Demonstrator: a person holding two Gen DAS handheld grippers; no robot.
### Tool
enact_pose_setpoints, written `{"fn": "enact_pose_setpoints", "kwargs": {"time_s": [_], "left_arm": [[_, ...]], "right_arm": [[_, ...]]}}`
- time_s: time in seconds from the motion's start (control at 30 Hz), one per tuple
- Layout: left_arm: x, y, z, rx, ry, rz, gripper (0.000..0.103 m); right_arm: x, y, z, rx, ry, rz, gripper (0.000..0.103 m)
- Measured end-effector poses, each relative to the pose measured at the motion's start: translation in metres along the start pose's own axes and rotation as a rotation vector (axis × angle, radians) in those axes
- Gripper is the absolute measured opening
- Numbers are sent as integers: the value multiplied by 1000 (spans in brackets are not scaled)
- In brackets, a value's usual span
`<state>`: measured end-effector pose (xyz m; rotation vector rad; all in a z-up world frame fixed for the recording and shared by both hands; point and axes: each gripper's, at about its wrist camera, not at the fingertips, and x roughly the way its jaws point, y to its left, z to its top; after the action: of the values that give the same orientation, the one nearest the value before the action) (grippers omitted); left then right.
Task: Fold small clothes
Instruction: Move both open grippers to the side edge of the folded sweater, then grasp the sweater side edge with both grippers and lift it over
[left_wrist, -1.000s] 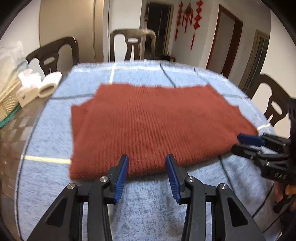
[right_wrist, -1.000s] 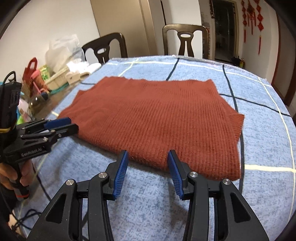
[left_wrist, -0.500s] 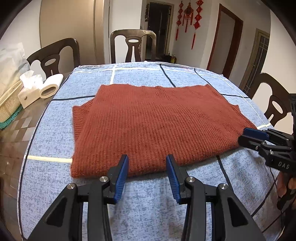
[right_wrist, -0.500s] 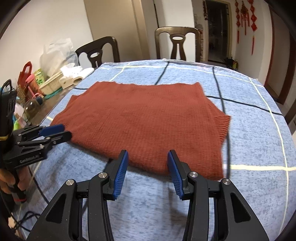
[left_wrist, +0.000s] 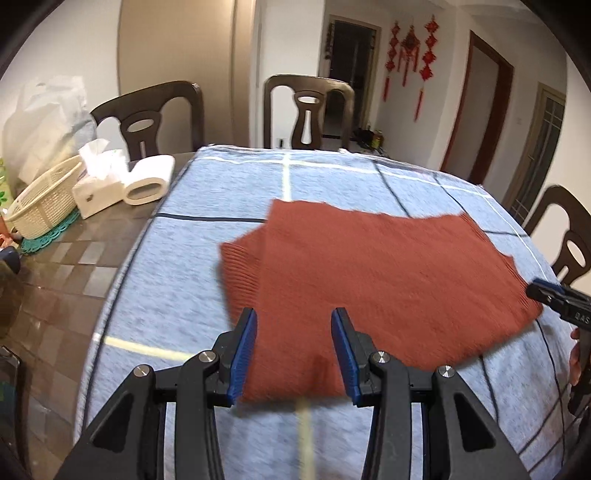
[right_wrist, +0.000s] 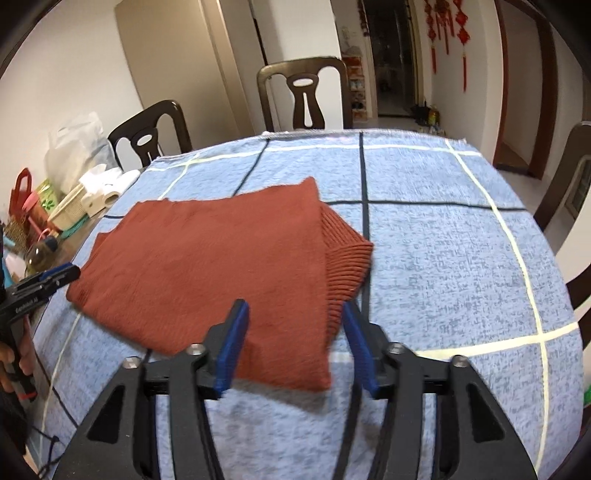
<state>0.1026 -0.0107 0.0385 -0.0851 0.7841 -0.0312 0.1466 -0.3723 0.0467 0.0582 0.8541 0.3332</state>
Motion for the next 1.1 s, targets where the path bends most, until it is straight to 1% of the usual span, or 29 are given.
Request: {"fn": "enact_pose_setpoints", "kwargs": {"time_s": [0.07,0.13,0.3,0.33,0.37,0.47,0.6,0.67,0.7,0.73,0.8,0.93,0.97,1.0,1.03,1.07,1.1], "left_arm": [[8,14,4,-31,12,-7,50],[17,26,7,-68,28,-25,52],[44,48,9,-157,84,-99,54],[48,50,9,-171,86,-115,56],[50,51,9,-179,77,-130,59],[55,48,13,-187,71,-160,61],[56,43,16,-192,71,-197,62],[54,40,14,-203,80,-258,62],[52,38,12,-201,82,-274,62],[51,36,11,-191,82,-277,62],[53,31,12,-161,76,-261,62],[57,29,18,-173,71,-250,61],[58,28,18,-174,71,-240,57],[58,28,19,-173,72,-228,53],[58,28,19,-172,74,-217,44],[58,28,19,-175,76,-211,36],[58,29,19,-178,79,-211,33]], "right_arm": [[4,-8,1,21,3,10,60],[8,-17,3,47,7,24,60],[20,-34,7,105,29,56,60],[23,-37,8,114,32,65,60],[25,-39,9,120,30,73,60],[29,-42,13,142,21,101,60],[35,-40,17,160,23,173,60],[35,-38,17,156,25,192,60],[35,-36,15,154,29,211,60],[36,-35,15,153,32,218,60],[36,-36,15,153,30,222,60],[42,-37,21,184,31,221,60],[43,-36,22,181,31,215,59],[43,-34,23,175,33,207,51],[44,-33,24,169,36,195,39],[45,-31,24,165,42,187,34],[46,-30,24,165,49,191,25]]}}
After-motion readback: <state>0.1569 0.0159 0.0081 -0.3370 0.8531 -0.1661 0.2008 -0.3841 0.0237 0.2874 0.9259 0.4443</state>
